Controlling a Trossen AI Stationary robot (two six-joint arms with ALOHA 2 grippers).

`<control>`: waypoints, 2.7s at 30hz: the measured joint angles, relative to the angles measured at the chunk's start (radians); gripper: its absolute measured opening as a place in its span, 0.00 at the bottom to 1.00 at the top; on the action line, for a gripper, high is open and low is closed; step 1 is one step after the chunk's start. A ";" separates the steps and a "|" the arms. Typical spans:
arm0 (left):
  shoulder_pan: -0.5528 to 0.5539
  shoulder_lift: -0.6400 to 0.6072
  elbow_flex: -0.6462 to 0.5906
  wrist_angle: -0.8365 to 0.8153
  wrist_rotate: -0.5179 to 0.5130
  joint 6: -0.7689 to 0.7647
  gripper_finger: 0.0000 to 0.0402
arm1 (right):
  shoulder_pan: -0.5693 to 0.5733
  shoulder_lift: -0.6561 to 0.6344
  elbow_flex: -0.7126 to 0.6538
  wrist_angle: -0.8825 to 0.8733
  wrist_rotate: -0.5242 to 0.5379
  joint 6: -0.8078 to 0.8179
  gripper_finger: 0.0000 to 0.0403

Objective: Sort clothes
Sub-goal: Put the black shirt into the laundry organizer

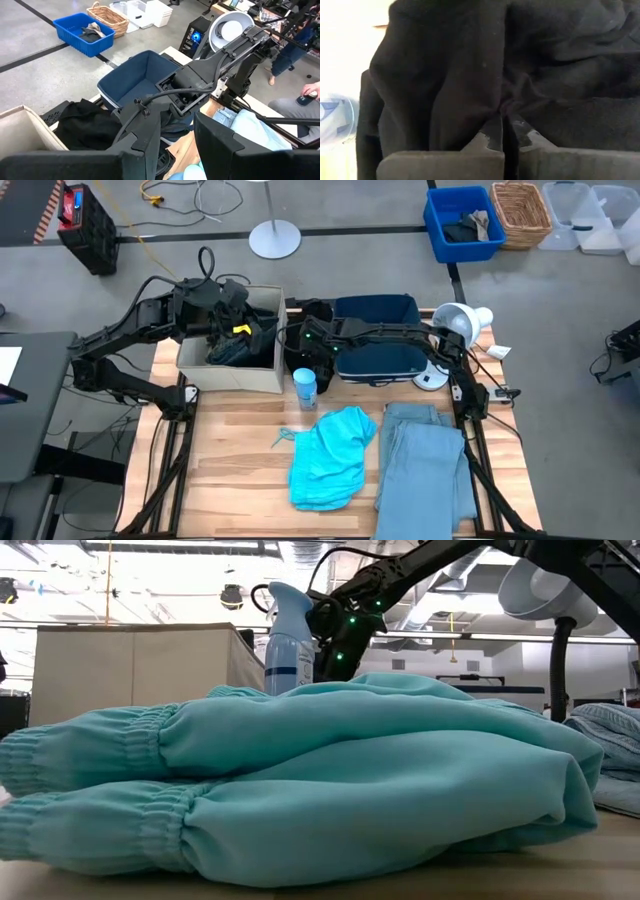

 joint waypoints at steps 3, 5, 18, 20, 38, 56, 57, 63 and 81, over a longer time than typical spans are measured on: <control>0.000 0.000 0.000 0.000 0.000 -0.001 0.28 | 0.000 -0.018 0.009 -0.003 0.000 0.000 0.01; 0.000 0.000 0.000 0.000 0.000 -0.001 0.28 | 0.001 -0.031 0.022 -0.002 0.000 0.000 0.01; 0.000 0.000 0.000 0.000 -0.002 -0.001 0.28 | 0.014 -0.126 0.084 0.000 0.000 -0.008 0.00; 0.000 0.000 0.000 0.000 -0.003 -0.001 0.28 | 0.015 -0.142 0.084 -0.001 0.000 -0.009 0.00; 0.000 0.000 0.000 0.000 -0.004 -0.001 0.28 | 0.044 -0.297 0.085 0.031 -0.027 -0.033 0.00; 0.000 -0.010 0.000 0.149 -0.029 0.087 0.28 | 0.060 -0.481 0.085 0.413 0.001 0.063 0.00; 0.000 -0.011 0.000 0.172 -0.031 0.095 0.28 | 0.060 -0.484 0.085 0.441 0.001 0.076 0.00; 0.000 -0.022 0.000 0.219 -0.101 0.163 0.30 | 0.060 -0.479 0.084 0.575 -0.029 0.161 0.00; 0.000 0.028 0.001 0.229 -0.045 0.236 0.69 | 0.066 -0.455 0.085 0.757 -0.102 0.237 0.00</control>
